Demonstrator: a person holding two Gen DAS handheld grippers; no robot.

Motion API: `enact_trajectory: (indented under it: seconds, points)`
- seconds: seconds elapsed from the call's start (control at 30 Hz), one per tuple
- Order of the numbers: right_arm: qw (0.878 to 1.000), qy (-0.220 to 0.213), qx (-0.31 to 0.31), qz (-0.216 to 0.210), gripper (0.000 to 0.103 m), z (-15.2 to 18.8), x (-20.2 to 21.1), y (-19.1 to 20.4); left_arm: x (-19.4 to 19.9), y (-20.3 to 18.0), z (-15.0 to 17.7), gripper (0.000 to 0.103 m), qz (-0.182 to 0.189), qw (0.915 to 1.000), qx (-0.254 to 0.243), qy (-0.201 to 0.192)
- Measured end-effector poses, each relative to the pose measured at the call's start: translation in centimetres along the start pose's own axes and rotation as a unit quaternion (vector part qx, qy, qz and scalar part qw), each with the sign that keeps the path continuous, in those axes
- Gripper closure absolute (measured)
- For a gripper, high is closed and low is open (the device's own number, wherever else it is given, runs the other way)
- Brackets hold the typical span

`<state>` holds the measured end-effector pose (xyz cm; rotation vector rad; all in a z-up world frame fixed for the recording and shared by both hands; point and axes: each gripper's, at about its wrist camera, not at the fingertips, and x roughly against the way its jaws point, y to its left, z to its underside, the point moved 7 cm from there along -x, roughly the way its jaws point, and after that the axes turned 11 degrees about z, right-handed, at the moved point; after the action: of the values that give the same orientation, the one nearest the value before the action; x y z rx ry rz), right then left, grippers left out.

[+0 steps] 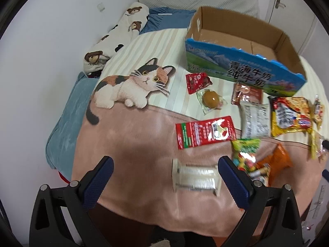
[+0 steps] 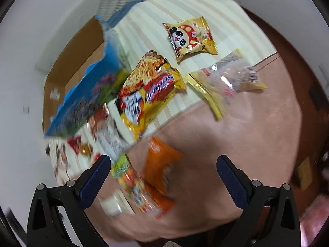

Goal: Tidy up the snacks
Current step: 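Grasp the white wrapped bread with the left tool while the right grasps the yellow noodle pack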

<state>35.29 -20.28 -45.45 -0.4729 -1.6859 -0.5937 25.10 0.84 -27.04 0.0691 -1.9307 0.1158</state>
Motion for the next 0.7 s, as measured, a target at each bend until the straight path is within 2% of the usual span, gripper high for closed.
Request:
enact_trajectory:
  seconds: [0.13,0.23,0.4,0.5,0.53,0.57,0.7]
  points:
    - [0.998,0.003,-0.069,0.003,0.000,-3.5,-3.3,2.2,-3.4,-1.3,-2.6,0.000,-0.004,0.9993,-0.036,0.009]
    - [0.992,0.023,-0.126,0.004,0.000,-5.6,-6.6,3.3,-6.0,-2.4,-4.6,0.000,-0.001,0.9977,-0.066,0.017]
    - [0.982,0.047,-0.183,0.029,0.000,-7.3,-11.5,4.0,-9.5,-3.2,-6.5,0.000,0.012,0.9952,-0.092,0.031]
    - [0.977,0.029,-0.209,0.022,0.005,-7.5,-12.9,4.4,-11.7,-3.3,-6.6,0.000,0.012,0.9932,-0.105,0.049]
    - [0.979,0.018,-0.203,0.016,0.014,-7.6,-12.9,4.8,-12.3,-3.3,-6.5,0.000,0.014,0.9927,-0.106,0.056]
    - [0.982,0.005,-0.189,0.011,0.031,-7.9,-12.7,5.5,-12.7,-3.3,-6.4,0.000,0.016,0.9922,-0.107,0.061]
    - [0.992,-0.016,-0.122,0.020,0.041,-8.3,-12.0,8.0,-13.8,-3.1,-5.7,0.000,0.021,0.9904,-0.113,0.077]
